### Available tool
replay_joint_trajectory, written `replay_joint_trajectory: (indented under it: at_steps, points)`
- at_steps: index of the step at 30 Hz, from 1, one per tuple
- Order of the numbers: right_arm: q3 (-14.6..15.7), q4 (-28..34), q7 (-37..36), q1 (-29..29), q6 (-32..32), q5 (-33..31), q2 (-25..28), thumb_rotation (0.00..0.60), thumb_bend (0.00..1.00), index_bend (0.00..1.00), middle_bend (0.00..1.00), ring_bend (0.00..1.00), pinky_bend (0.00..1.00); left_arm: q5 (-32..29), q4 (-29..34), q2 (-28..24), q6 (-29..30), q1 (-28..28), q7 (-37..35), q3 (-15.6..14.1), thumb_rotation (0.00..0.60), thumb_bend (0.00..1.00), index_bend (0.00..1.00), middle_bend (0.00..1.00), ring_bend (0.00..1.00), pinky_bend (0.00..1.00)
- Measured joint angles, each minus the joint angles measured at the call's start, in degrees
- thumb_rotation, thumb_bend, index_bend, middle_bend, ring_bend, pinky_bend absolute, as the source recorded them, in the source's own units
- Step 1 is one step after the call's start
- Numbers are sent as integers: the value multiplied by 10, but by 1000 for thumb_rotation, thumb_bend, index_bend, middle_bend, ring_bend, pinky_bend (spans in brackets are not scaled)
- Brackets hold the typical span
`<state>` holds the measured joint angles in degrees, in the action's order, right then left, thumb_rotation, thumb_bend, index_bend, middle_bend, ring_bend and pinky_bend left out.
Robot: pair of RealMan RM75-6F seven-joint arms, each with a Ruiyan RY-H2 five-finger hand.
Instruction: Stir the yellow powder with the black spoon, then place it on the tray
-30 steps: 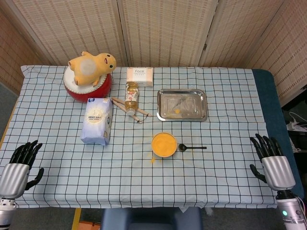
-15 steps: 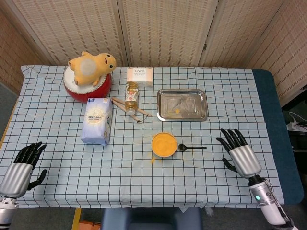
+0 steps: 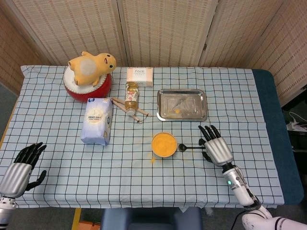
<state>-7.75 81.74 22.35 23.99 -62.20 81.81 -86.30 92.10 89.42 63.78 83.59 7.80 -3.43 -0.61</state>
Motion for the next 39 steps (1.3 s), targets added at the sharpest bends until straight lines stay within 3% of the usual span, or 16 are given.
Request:
replay_joint_trajectory:
  at_steps: [15,39]
  points:
    - [-6,-102,35,38,21,-51,-102,600,306,466,0,0,0,4,-2,-8,-13,7,-19,-7,600,427,0,0,0,83]
    - [-10,-160,52,76,41,-90,-167,600,306,511,0,0,0,5,-4,-15,-14,10,-38,-10,600,427,0,0,0,84]
